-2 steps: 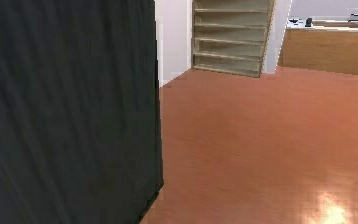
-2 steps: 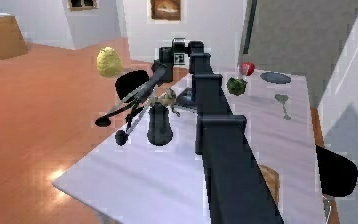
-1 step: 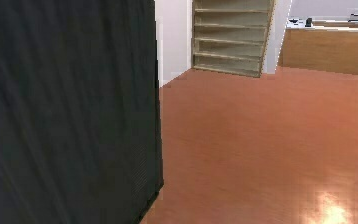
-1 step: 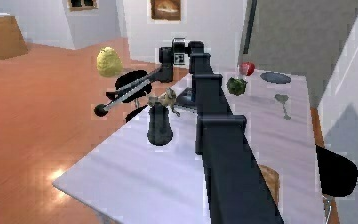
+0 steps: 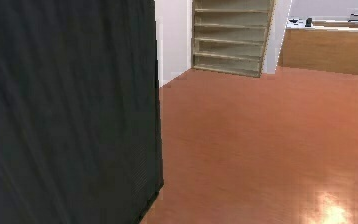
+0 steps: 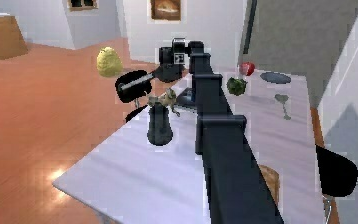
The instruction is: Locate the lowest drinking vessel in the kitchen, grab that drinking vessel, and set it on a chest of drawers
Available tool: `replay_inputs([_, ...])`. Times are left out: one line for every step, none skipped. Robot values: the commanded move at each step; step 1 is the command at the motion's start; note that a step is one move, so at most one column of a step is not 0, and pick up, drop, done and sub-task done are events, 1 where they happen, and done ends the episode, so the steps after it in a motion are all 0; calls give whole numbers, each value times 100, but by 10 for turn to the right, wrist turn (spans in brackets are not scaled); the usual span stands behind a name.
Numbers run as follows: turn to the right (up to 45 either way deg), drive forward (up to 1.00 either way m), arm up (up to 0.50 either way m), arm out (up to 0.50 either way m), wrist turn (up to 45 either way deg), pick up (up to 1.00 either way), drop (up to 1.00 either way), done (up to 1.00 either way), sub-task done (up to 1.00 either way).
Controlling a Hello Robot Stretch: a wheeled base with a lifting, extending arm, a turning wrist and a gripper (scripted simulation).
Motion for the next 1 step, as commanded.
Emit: replay_inputs([0, 0, 0, 0, 240, 0, 0, 0, 0])
